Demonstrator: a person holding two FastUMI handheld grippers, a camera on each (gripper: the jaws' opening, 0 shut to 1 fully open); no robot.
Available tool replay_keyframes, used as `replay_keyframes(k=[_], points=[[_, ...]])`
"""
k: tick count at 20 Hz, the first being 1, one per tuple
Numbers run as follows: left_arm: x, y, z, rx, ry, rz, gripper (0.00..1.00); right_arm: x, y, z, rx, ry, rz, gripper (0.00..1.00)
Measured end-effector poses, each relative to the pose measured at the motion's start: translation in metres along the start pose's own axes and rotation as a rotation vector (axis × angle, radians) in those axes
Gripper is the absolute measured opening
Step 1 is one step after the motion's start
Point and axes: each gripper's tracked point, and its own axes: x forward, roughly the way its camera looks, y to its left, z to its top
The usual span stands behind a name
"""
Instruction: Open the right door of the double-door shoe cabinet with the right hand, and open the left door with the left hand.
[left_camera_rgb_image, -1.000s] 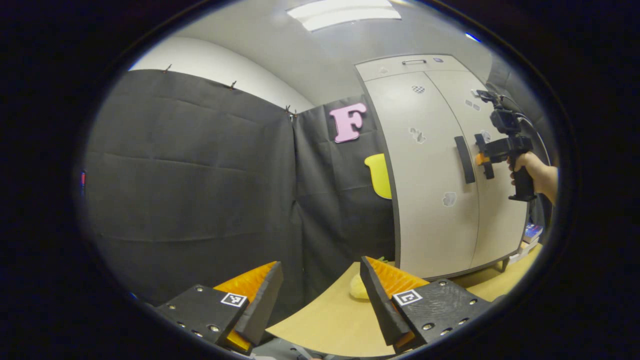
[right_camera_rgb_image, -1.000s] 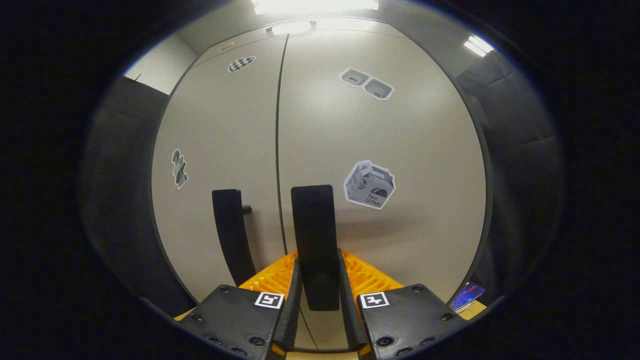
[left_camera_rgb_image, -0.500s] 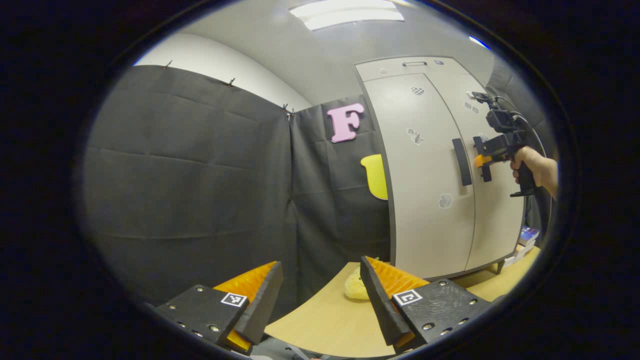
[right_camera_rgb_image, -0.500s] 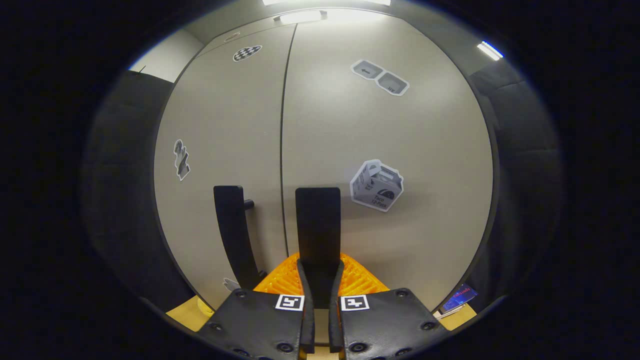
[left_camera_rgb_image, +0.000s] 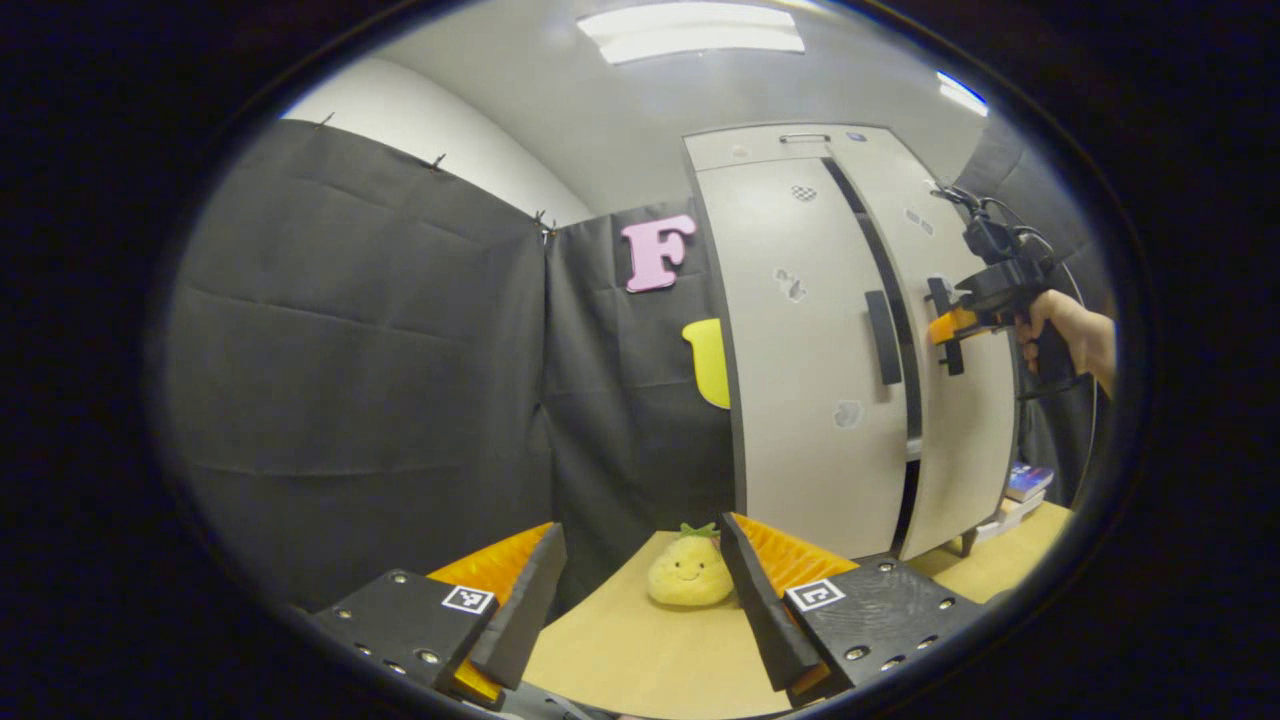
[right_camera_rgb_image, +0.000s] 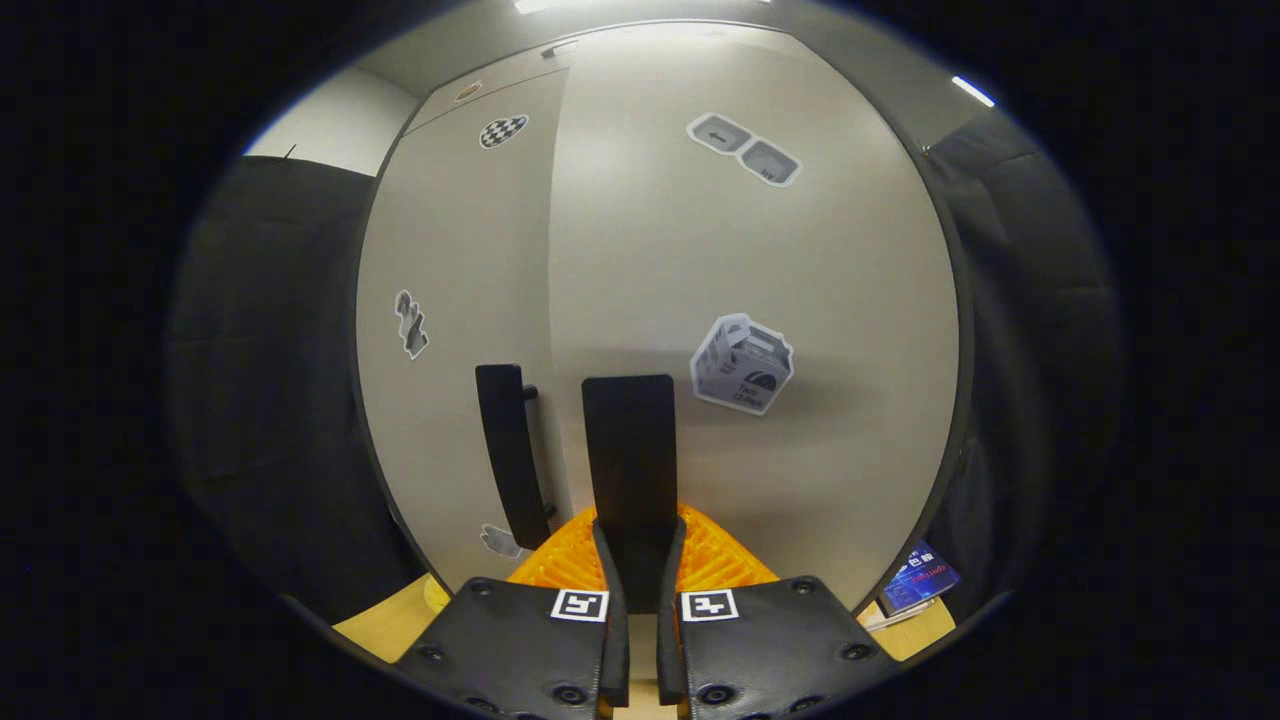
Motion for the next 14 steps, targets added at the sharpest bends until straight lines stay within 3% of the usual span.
replay_keyframes(k=[2,6,7,11,14], points=[[0.000,-0.010,0.003,-0.002,-0.011,-0.027,0.90,-0.005,0.000,-0.001,0.005,0.002,0.009,0.12],[0.001,-0.031,0.005,-0.007,-0.020,-0.080,0.89,-0.015,-0.003,0.001,0.008,0.007,0.022,0.09],[0.002,-0.037,0.006,-0.012,-0.019,-0.093,0.90,-0.018,-0.003,0.002,0.011,0.005,0.023,0.12],[0.008,-0.063,0.007,-0.012,-0.018,-0.147,0.90,-0.023,-0.005,0.005,0.008,0.008,0.037,0.09],[0.009,-0.082,0.011,-0.008,-0.030,-0.182,0.90,-0.027,-0.007,0.007,0.012,0.003,0.037,0.12]])
